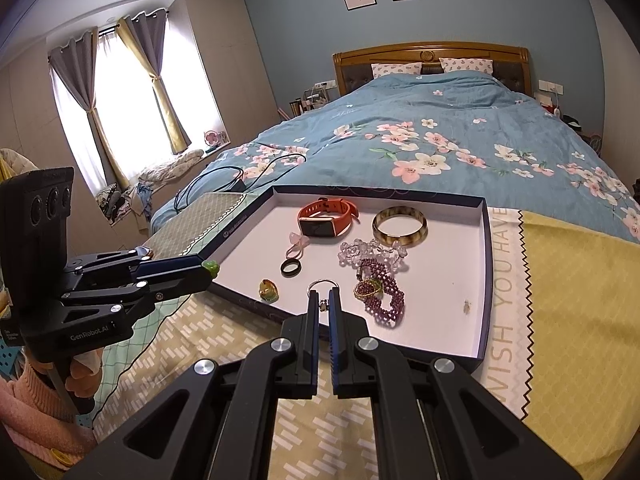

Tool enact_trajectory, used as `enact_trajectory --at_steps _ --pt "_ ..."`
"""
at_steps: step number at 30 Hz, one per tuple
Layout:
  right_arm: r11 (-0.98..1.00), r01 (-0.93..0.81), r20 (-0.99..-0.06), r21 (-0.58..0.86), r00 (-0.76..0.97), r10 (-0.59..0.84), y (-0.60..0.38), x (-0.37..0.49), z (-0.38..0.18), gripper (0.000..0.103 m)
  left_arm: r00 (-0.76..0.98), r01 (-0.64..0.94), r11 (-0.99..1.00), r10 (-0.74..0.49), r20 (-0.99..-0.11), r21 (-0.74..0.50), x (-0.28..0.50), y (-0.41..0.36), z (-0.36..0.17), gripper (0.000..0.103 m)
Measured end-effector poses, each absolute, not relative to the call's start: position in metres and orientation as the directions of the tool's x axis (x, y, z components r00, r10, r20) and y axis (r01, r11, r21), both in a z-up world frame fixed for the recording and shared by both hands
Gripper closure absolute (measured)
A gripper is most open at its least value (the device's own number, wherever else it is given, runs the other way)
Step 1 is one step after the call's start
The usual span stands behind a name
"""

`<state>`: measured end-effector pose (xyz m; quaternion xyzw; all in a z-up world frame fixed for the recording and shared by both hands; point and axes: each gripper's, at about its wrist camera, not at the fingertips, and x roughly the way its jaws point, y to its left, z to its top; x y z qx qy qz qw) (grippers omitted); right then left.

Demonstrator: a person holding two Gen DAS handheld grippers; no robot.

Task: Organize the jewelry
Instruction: 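Carry the silver ring with the right tool while the left tool carries the jade ring toward the box, then lower the silver ring into the box with the right tool while the left tool lowers the jade ring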

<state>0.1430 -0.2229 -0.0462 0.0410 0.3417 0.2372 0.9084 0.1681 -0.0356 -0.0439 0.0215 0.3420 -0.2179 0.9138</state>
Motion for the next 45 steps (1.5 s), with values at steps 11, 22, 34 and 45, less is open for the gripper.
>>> enact_trajectory --at_steps 11,22,34,45 --pt "0.883 -0.404 -0.592 0.24 0.66 0.463 -0.222 0.153 -0.04 0.1 0.674 0.404 0.908 -0.379 -0.634 -0.113 0.177 -0.036 -0.043 0.082" --pt "0.881 -0.404 -0.59 0.244 0.66 0.466 -0.222 0.159 -0.04 0.1 0.681 0.396 0.912 -0.37 -0.631 -0.108 0.185 -0.036 -0.042 0.082" --pt "0.884 -0.402 -0.59 0.241 0.662 0.462 -0.221 0.162 -0.04 0.1 0.682 0.392 0.913 -0.372 -0.629 -0.115 0.192 -0.035 -0.043 0.082" --pt "0.886 -0.397 -0.586 0.24 0.669 0.458 -0.219 0.172 -0.037 0.1 0.688 0.39 0.914 -0.369 -0.626 -0.11 0.196 -0.037 -0.041 0.082"
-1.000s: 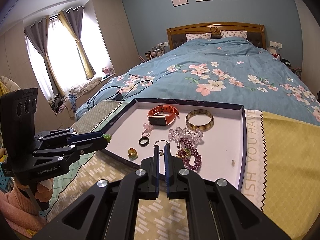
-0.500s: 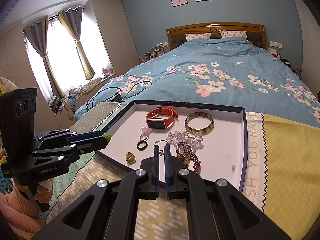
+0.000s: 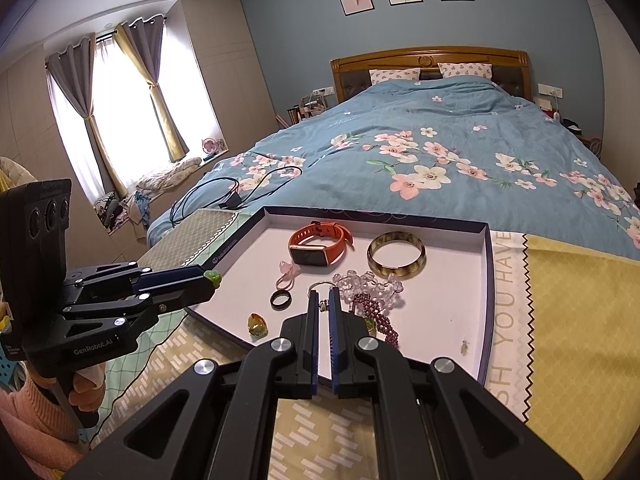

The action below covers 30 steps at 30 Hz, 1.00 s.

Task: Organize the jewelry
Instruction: 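Lower the silver ring into the box with the right tool while the left tool lowers the jade ring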

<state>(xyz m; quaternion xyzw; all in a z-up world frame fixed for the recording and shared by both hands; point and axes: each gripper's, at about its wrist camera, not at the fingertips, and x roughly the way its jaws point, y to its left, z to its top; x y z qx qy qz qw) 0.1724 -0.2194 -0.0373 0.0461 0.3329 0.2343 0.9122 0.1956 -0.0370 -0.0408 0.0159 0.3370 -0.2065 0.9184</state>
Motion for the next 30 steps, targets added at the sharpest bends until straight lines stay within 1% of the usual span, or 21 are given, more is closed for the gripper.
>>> enact_trajectory --at_steps 30 --pt "0.89 -0.386 -0.595 0.242 0.665 0.451 -0.22 0.185 -0.046 0.1 0.687 0.389 0.916 -0.363 -0.629 -0.103 0.204 -0.042 -0.041 0.082"
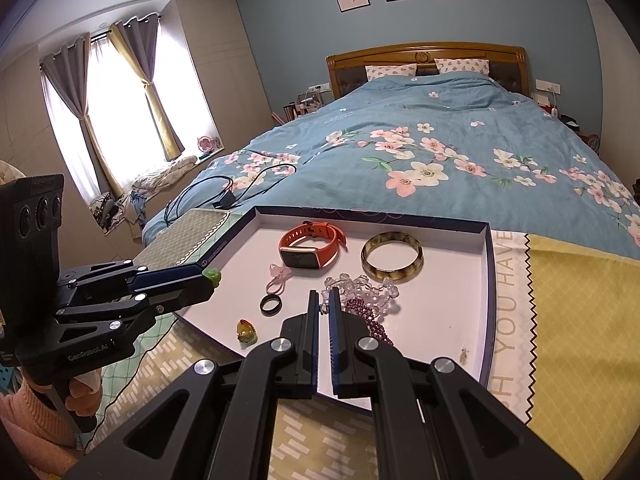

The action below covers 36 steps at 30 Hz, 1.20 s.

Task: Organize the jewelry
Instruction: 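Lower the silver ring into the box with the right tool while the left tool lowers the jade ring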

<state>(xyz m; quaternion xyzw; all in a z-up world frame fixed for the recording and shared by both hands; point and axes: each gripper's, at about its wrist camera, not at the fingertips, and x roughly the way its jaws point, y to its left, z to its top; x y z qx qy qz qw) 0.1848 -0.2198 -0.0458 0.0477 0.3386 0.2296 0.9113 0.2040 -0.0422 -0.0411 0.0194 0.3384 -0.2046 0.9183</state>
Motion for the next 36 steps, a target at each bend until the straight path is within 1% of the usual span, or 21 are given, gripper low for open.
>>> enact_trajectory --at_steps 36 --pt "0.897 -0.368 -0.643 0.244 0.631 0.434 -0.211 0.205 -0.062 0.1 0.669 0.366 0.925 -0.335 -0.664 -0.099 0.227 -0.05 -0.057 0.082"
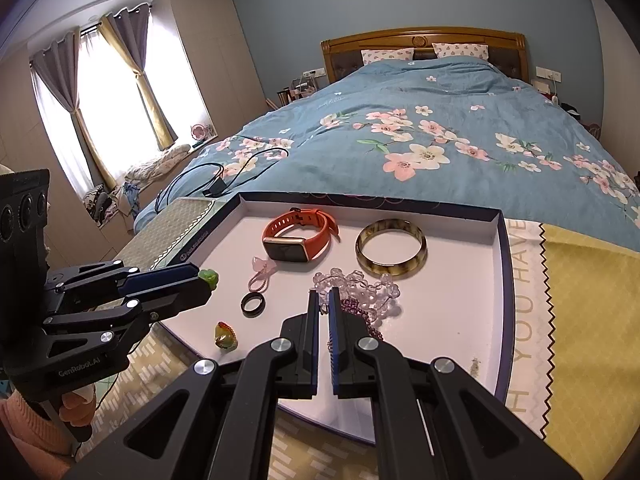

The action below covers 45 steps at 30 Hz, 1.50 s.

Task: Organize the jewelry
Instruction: 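Lower the silver ring into the box with the right tool while the left tool lowers the jade ring, then open the right tool to release the silver ring while the left tool releases the jade ring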

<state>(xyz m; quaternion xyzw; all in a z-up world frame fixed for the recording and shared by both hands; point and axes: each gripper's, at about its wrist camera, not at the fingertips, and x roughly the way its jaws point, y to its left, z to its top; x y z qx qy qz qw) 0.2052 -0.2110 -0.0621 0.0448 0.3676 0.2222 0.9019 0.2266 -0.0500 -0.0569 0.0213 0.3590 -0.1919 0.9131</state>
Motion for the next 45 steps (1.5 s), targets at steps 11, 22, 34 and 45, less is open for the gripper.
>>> enact_trajectory --at_steps 11,22,34,45 --pt "0.901 -0.363 -0.658 0.235 0.623 0.423 -0.208 0.212 -0.067 0.1 0.661 0.358 0.929 -0.326 -0.676 -0.098 0.233 -0.051 -0.064 0.082" --pt "0.905 -0.355 -0.668 0.235 0.618 0.415 -0.208 0.216 -0.071 0.1 0.653 0.346 0.933 -0.315 -0.689 -0.098 0.239 -0.052 -0.072 0.082" --pt "0.911 -0.341 -0.683 0.231 0.61 0.402 -0.208 0.221 -0.078 0.1 0.639 0.334 0.938 -0.299 -0.708 -0.095 0.246 -0.053 -0.082 0.082" --pt "0.919 -0.321 -0.705 0.23 0.596 0.384 -0.209 0.224 -0.085 0.1 0.611 0.32 0.941 -0.296 -0.734 -0.113 0.256 -0.053 -0.094 0.082"
